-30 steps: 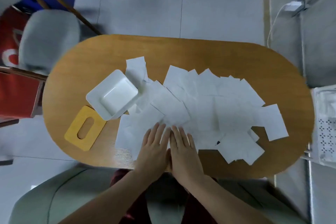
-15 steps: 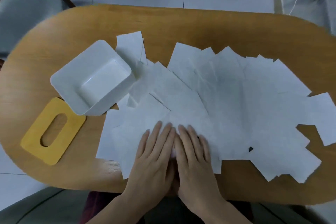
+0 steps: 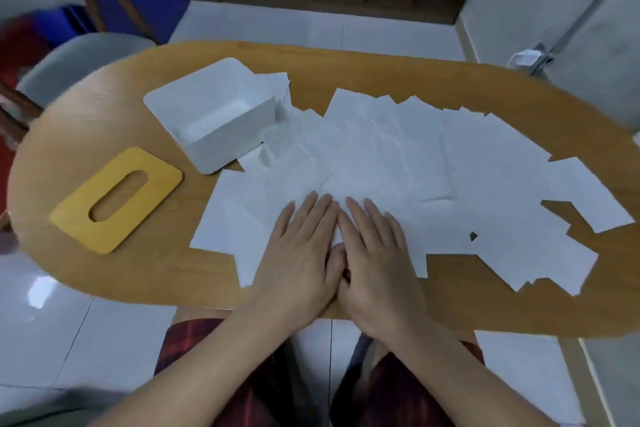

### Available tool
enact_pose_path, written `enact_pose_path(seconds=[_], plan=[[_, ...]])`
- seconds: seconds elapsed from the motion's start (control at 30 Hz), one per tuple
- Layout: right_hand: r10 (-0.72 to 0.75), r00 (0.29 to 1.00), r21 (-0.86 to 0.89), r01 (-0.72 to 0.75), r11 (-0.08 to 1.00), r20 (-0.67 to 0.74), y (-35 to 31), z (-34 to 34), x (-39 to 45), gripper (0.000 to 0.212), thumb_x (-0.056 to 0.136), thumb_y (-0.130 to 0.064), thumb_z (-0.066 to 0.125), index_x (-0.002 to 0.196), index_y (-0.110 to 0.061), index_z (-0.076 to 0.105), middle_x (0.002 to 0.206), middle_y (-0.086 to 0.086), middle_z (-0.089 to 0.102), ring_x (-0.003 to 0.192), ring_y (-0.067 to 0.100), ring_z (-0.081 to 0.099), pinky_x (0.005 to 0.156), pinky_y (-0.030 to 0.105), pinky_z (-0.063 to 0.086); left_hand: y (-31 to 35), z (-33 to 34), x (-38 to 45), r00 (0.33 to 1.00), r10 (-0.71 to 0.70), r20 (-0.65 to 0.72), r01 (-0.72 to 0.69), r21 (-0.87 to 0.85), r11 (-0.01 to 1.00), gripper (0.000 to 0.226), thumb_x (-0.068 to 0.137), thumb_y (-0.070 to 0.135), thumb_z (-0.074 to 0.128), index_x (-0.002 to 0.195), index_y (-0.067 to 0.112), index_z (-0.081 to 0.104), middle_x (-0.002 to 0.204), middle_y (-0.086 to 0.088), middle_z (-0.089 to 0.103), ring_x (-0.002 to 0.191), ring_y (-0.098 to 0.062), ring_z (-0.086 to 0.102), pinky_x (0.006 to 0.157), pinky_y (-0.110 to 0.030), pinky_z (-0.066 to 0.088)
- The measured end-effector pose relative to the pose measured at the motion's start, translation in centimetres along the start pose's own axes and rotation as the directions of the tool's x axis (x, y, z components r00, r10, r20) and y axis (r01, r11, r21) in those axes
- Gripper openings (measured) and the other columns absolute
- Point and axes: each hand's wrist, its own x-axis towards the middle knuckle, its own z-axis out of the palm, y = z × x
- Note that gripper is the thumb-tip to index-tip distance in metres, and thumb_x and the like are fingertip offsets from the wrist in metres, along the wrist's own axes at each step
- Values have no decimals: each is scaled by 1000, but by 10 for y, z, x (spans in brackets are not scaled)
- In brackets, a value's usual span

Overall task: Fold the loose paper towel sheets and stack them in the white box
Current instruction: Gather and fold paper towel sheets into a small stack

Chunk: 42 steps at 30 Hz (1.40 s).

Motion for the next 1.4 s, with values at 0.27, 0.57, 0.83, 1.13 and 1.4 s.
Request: enact_pose_path(seconds=[0.27,0.57,0.83,1.13,1.4], plan=[[31,999,39,-29,999,-40,-10,-3,-22,61,111,-40,36,166,-15,44,175,6,38,165,29,30,133,52,25,10,-7,-22,1000,2,15,-1,-45,999,75,109,49,9,174,17,27,181,3,25,170,-10,7,137,-36,-3],[18,999,28,-17,999,-34,-8,-5,-23,66,109,-47,29,169,-19,38,177,3,35,164,27,27,134,48,20,12,-5,-26,998,-6,-64,3,-41,999,62,113,39,27,169,18,40,176,3,39,167,-14,21,137,-37,7],[11,1000,11,-11,1000,-10,-6,-7,-23,70,105,-49,33,170,-23,34,179,-1,30,167,25,18,136,52,10,10,-9,-20,998,-34,-45,24,-205,978,58,113,37,44,169,23,40,176,5,38,167,-10,17,136,-32,3],[91,995,190,-83,978,-34,-10,-50,31,65,105,-69,39,155,-30,56,166,-9,48,158,14,34,133,42,10,-18,-62,24,963,-176,-206,111,-296,949,35,109,39,59,139,26,73,141,7,71,134,-18,59,108,-33,47],[151,989,357,-142,923,2,0,-43,86,45,104,-59,64,139,-30,64,123,-15,65,115,11,60,109,43,50,-60,-47,61,959,-258,-121,266,60,962,95,89,90,40,153,20,46,132,-6,56,118,-29,47,102,-39,42]])
